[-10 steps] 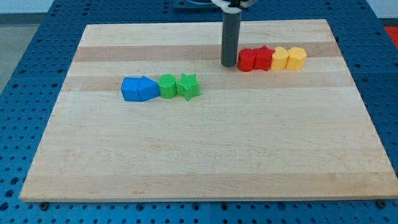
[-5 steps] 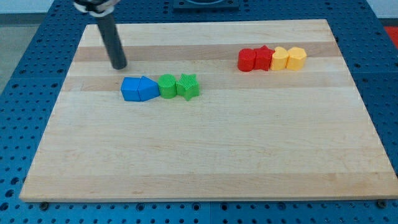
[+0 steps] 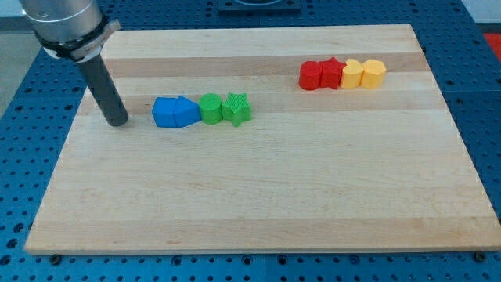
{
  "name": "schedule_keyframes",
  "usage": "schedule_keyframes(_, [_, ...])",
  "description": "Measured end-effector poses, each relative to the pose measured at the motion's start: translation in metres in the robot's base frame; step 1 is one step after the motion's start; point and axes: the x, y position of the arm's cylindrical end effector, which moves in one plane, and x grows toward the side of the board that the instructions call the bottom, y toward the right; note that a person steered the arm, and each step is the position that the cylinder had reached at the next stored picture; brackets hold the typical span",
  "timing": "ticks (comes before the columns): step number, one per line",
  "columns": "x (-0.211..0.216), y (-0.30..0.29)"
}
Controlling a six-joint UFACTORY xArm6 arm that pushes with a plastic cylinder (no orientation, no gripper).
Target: Place the blue triangle bottom right to the blue cube
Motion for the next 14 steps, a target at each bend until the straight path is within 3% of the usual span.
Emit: schedule_keyframes(14, [0.001, 0.179])
